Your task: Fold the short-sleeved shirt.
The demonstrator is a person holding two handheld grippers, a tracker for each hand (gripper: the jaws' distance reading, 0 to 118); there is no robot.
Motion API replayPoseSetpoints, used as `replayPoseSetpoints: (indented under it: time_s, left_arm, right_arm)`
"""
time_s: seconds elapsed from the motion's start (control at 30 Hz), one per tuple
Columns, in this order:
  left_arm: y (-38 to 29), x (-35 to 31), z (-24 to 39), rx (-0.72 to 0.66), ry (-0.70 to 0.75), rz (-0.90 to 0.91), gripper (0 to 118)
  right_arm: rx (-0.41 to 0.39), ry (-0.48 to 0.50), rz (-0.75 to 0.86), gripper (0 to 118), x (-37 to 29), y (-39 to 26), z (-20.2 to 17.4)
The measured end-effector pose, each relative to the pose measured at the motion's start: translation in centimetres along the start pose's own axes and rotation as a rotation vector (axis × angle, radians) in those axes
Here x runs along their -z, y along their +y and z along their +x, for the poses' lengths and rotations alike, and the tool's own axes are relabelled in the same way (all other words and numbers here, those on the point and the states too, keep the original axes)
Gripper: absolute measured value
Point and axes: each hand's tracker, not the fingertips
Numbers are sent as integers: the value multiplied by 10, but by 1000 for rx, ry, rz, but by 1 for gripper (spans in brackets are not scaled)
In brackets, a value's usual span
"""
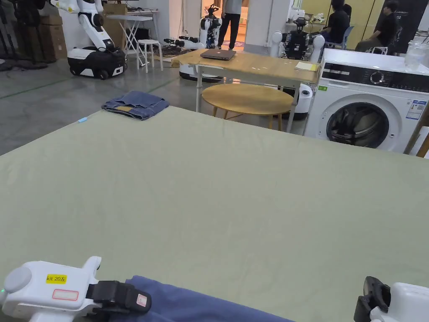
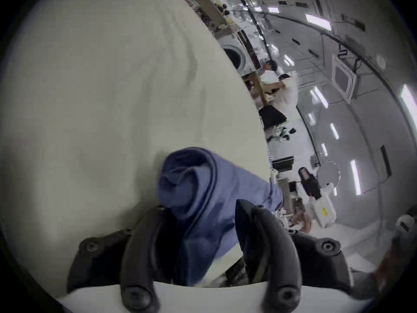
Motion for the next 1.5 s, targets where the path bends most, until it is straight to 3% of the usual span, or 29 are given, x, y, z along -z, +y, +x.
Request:
replayPoseSetpoints:
  time_s: [0.03, 0.07, 0.1, 0.13, 0.2, 0.53, 0.7, 0.87, 1.03, 1.2, 1.5]
  left_arm:
    - [1, 5, 0, -2, -10, 0, 39]
    - [1, 10, 1, -4, -5, 8, 18]
    - [1, 14, 3, -5, 42, 30, 7]
    - [2, 21, -3, 4, 98, 32, 6]
    - [0, 19, -3, -18, 55, 66, 5]
    - [5, -18, 54, 103, 117, 137, 5]
    - [23, -57, 78, 127, 227, 195, 5]
    - [17, -73, 126, 226, 445, 207, 5]
    - [3, -51, 173, 290, 457, 168, 5]
    - [-6, -16, 212, 385, 349, 80, 5]
    - [-22, 103, 229, 372, 311, -101, 5]
  right_arm:
    - [0, -2, -4, 0, 0, -1, 1]
    - [0, -5, -6, 0, -1, -2, 1]
    - [2, -7, -7, 0, -2, -2, 2]
    - [7, -8, -6, 0, -3, -3, 3]
    - [12, -9, -1, 0, -5, -3, 5]
    - [-10, -16, 7, 0, -5, 0, 12]
    - [-11, -19, 13, 0, -6, 3, 14]
    - [-19, -18, 17, 0, -6, 6, 13]
    - [-24, -13, 13, 0, -4, 6, 12]
    - [-22, -10, 12, 0, -5, 6, 11]
    - [-17, -19, 10, 0, -10, 4, 15]
